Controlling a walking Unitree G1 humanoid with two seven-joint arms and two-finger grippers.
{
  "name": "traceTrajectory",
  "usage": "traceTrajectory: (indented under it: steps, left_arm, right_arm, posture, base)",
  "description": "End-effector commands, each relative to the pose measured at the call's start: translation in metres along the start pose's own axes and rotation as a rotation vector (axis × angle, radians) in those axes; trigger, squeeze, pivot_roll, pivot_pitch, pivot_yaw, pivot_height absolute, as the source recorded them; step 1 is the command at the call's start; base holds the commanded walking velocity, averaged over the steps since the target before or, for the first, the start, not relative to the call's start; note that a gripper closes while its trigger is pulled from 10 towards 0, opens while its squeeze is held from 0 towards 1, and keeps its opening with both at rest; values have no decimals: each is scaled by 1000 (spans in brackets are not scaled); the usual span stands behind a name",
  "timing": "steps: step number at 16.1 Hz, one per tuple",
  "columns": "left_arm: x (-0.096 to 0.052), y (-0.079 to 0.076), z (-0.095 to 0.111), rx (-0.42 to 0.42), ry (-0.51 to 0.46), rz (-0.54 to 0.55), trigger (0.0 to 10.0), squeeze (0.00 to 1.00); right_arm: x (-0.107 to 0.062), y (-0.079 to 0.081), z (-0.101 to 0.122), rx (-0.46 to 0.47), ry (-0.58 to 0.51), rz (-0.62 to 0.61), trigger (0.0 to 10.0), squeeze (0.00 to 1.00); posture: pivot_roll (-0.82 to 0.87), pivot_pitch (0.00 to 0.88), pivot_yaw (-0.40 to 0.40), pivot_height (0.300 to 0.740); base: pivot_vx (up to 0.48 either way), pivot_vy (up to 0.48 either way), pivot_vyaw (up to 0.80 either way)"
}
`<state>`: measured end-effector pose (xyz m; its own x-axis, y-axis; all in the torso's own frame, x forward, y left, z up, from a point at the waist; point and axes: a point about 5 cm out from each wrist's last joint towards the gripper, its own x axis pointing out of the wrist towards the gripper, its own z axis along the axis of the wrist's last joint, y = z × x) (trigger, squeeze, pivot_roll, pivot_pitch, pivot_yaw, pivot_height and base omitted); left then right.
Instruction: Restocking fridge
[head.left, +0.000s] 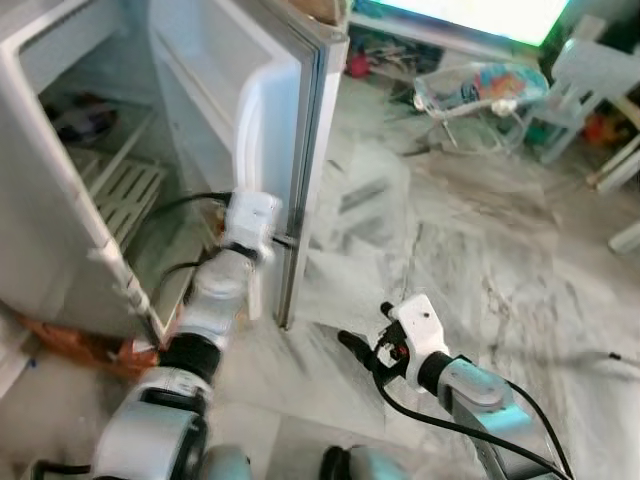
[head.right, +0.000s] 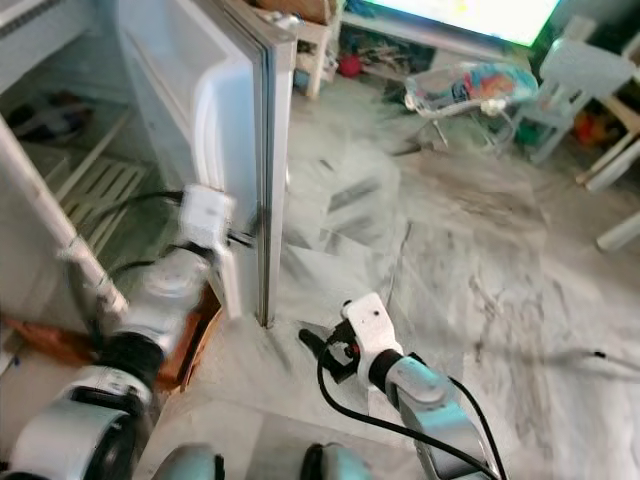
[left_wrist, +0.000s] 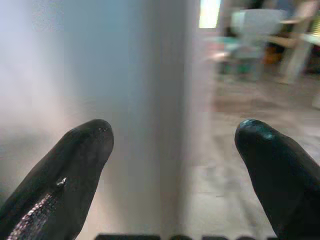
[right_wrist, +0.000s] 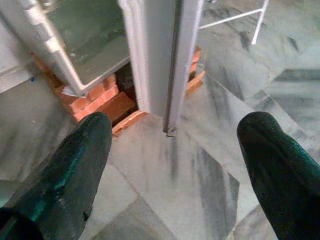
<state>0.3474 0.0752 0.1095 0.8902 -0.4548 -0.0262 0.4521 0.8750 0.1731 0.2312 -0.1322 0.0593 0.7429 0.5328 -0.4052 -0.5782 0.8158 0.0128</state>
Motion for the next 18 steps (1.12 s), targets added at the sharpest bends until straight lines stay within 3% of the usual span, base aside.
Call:
traceTrajectory:
  steps: [1,3,6,8,10,12,15,18]
  left_arm:
    - [5,-31,4,45,-22,-144,10000,0]
    - [2,-38,-1,70,-21,-181,10000,0]
    - [-17,-10,-19,39,8,-106,10000,0]
    - [-43,15,-29,4,14,-57,10000,0]
    - [-62,26,-33,-6,20,-40,10000,0]
    - [-98,55,-48,21,83,172,10000,0]
    - [-109,80,-60,36,158,360,10000,0]
    - [-87,100,-51,-10,152,484,10000,0]
  right_arm:
    - [-3,-9,-2,-10,12,-32,10000,0]
    - [-3,-9,-2,-12,11,-36,10000,0]
    - [-3,-9,-3,-13,13,-40,10000,0]
    - [-1,-8,-3,-16,15,-35,10000,0]
    - [0,-8,-3,-17,15,-31,10000,0]
    - [0,-9,-4,-16,17,-31,10000,0]
    - [1,-9,-5,-22,25,-27,10000,0]
    - [3,-13,-3,-31,23,-35,10000,0]
  posture:
    - [82,123,-113,740]
    - [78,122,-113,740]
    - [86,124,-112,740]
    - [98,129,-114,740]
    - [102,133,-113,740]
    - [114,140,-119,740]
    - [121,141,-126,740]
    - [118,136,-136,740]
  base:
    - [0,0,0]
    - [0,0,0]
    - [0,0,0]
    - [0,0,0]
    - [0,0,0]
    - [0,0,0]
    - [0,0,0]
    - [0,0,0]
